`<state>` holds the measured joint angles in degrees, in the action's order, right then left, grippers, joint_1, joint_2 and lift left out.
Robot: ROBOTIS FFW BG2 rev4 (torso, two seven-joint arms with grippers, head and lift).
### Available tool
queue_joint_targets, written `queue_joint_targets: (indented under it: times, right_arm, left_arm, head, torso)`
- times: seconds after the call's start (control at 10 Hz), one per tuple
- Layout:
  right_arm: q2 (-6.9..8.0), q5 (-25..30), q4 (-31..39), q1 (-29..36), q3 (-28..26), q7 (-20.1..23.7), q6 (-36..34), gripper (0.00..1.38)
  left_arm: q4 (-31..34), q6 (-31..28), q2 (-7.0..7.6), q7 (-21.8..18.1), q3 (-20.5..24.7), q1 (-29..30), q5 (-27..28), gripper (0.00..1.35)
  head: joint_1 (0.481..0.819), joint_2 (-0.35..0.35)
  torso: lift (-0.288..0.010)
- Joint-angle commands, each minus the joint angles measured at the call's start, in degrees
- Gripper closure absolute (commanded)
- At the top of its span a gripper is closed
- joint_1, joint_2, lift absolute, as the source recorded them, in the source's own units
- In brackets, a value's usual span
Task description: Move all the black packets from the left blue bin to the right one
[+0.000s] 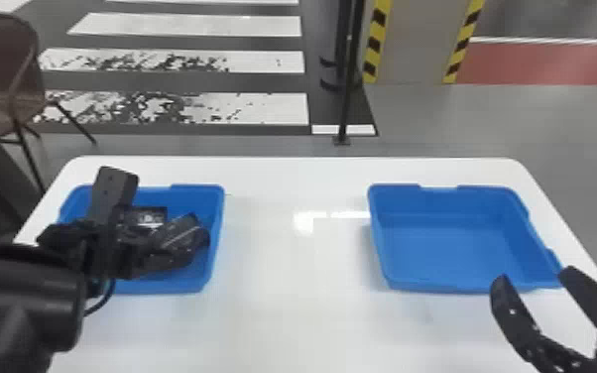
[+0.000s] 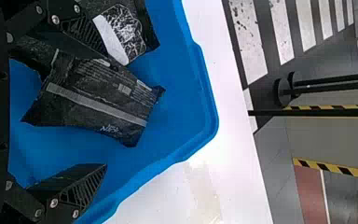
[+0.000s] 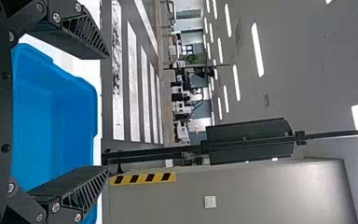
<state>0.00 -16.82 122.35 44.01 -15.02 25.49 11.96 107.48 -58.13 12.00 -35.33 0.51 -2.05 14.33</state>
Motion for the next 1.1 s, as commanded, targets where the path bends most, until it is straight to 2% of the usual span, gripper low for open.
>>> queue_joint_targets:
  times: [0.0, 0.1, 0.2, 0.3, 0.4, 0.5, 0.6, 0.7, 0.9, 1.0]
  right_arm:
    - [0.0, -0.2, -0.1, 0.0, 0.1, 0.0, -0.1, 0.18]
    - [0.0, -0.2, -0.2, -0.1, 0.1, 0.0, -0.1, 0.18]
    - [0.0, -0.3, -0.2, -0.1, 0.1, 0.0, -0.1, 0.18]
    - [0.0, -0.4, -0.4, -0.3, 0.2, 0.0, -0.1, 0.18]
    - [0.0, -0.7, -0.8, -0.3, 0.3, 0.0, -0.1, 0.18]
    - [0.0, -0.9, -0.9, -0.4, 0.3, 0.0, -0.3, 0.18]
    - [-0.09, -1.2, -0.9, -0.3, 0.3, 0.0, -0.3, 0.18]
    - [0.0, -1.2, -0.8, -0.3, 0.4, 0.0, -0.3, 0.18]
    - [-0.09, -1.4, -0.8, -0.1, 0.4, 0.0, -0.3, 0.18]
    - [-0.09, -1.4, -0.8, 0.0, 0.3, 0.0, -0.3, 0.18]
  left_arm:
    - [-1.8, -0.4, 0.13, -0.1, 0.1, -0.8, 0.0, 0.34]
    - [-2.2, -1.9, 0.22, -0.2, -0.2, -1.2, 0.4, 0.65]
    - [-2.4, -2.8, 0.13, -0.2, -0.2, -1.3, 1.8, 0.76]
    - [-2.5, -3.2, 0.13, -0.4, 0.0, -1.8, 3.2, 0.82]
    - [-4.5, -2.5, 0.22, -1.1, -0.2, -2.9, 4.4, 0.82]
    - [-6.0, 0.8, 0.39, -1.8, 0.0, -3.4, 6.4, 0.96]
    - [-5.9, 0.3, 0.04, -1.7, 0.0, -3.6, 8.4, 1.16]
    - [-5.9, 1.7, 0.04, -1.7, 0.5, -3.2, 8.2, 1.2]
    - [-4.9, 3.3, 0.04, -1.8, 0.4, -3.0, 8.1, 1.2]
    - [-0.7, 1.3, 0.04, -1.9, 0.6, -1.5, 8.1, 1.2]
  head:
    - [0.695, -0.021]
    - [0.695, -0.018]
    - [0.695, -0.013]
    - [0.695, -0.009]
    - [0.695, -0.001]
    - [0.695, 0.007]
    - [0.695, 0.016]
    - [0.695, 0.026]
    - [0.695, 0.033]
    - [0.695, 0.03]
  torso:
    - [-0.14]
    - [-0.14]
    - [-0.14]
    - [-0.14]
    - [-0.14]
    - [-0.14]
    - [-0.14]
    - [-0.14]
    - [-0.14]
    - [-0.14]
